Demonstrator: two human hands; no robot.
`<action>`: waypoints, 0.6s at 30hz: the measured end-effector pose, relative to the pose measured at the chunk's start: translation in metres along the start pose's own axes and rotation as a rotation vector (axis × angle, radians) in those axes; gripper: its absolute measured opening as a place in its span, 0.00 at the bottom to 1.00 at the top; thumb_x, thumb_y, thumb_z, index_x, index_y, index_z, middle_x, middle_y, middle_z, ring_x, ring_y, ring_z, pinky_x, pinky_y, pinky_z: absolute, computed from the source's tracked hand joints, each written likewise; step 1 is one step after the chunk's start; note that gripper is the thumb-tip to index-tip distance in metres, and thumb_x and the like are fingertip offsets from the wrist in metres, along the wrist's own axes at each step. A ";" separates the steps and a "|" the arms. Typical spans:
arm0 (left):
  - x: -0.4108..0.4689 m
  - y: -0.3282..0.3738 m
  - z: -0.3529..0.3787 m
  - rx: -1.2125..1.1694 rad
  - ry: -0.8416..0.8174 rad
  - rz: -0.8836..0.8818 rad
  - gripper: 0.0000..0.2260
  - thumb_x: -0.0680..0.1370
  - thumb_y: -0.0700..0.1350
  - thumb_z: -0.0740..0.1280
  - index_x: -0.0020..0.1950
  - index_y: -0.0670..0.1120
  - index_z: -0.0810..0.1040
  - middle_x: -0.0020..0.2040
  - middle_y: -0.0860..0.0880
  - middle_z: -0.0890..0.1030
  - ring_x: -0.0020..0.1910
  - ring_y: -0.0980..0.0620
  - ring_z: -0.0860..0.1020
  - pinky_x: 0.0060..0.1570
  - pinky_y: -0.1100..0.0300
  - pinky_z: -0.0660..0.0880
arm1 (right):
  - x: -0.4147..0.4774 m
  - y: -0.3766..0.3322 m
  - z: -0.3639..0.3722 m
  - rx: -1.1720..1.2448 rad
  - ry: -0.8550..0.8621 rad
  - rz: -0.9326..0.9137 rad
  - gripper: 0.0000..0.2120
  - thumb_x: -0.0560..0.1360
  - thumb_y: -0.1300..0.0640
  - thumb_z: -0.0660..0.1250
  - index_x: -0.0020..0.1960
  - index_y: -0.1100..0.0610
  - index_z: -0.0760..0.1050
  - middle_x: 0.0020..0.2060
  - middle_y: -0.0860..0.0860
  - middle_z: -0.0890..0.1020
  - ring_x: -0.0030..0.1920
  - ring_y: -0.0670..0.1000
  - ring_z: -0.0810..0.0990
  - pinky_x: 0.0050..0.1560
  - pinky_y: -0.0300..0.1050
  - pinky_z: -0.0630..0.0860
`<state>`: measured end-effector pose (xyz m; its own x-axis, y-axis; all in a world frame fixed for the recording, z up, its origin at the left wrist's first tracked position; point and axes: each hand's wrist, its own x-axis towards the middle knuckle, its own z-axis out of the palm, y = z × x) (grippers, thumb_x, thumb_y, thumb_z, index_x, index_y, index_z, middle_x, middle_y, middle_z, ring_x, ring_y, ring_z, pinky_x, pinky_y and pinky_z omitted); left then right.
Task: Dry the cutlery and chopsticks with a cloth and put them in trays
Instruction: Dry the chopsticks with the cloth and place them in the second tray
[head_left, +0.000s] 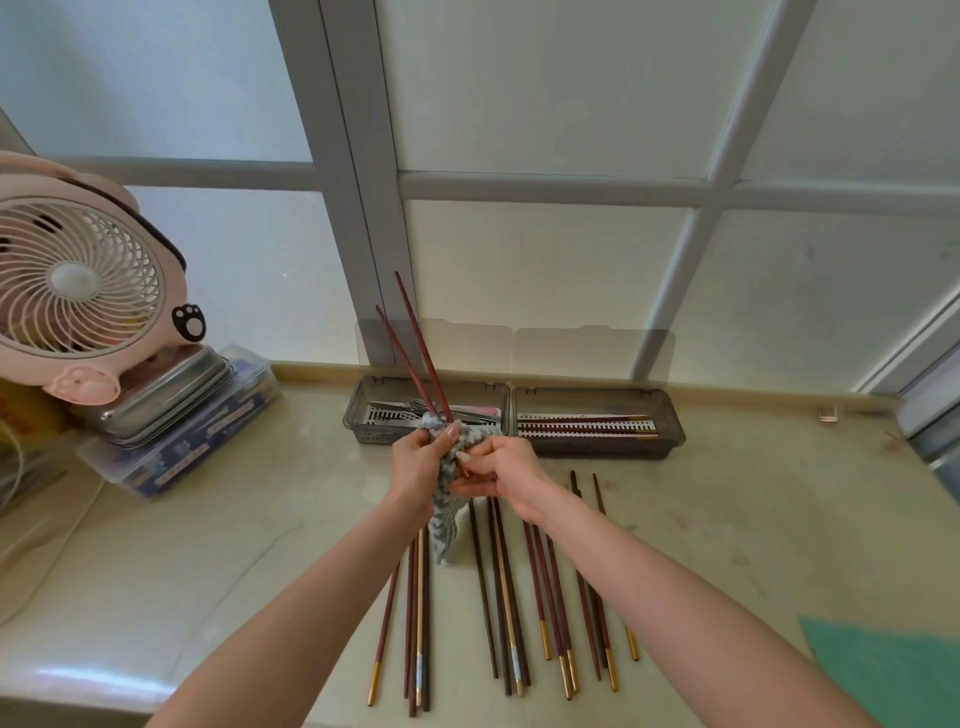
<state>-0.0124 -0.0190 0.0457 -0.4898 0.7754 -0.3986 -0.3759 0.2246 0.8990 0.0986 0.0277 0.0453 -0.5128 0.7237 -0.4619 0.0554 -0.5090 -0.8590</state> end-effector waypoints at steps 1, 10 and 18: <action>0.001 -0.001 0.002 -0.026 0.033 -0.018 0.11 0.74 0.41 0.70 0.50 0.34 0.78 0.45 0.38 0.82 0.44 0.41 0.82 0.44 0.52 0.80 | 0.000 0.000 0.000 -0.015 0.010 0.000 0.02 0.74 0.69 0.66 0.46 0.65 0.75 0.40 0.61 0.83 0.37 0.57 0.84 0.36 0.45 0.82; 0.002 0.011 0.005 0.302 0.050 0.141 0.07 0.78 0.46 0.65 0.50 0.42 0.76 0.48 0.42 0.81 0.48 0.44 0.80 0.53 0.48 0.77 | -0.002 -0.003 -0.018 -0.415 0.070 -0.123 0.13 0.75 0.49 0.68 0.51 0.59 0.80 0.42 0.52 0.83 0.35 0.49 0.79 0.33 0.37 0.74; -0.009 -0.003 0.018 0.603 -0.329 0.107 0.11 0.78 0.44 0.64 0.54 0.37 0.77 0.48 0.42 0.82 0.49 0.45 0.81 0.52 0.55 0.77 | 0.005 -0.020 -0.031 -0.114 0.008 -0.159 0.11 0.80 0.56 0.61 0.57 0.57 0.80 0.38 0.48 0.80 0.29 0.42 0.71 0.27 0.32 0.67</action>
<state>0.0071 -0.0165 0.0502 -0.2004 0.9286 -0.3124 0.2104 0.3522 0.9120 0.1214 0.0562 0.0528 -0.5162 0.7947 -0.3193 0.0713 -0.3317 -0.9407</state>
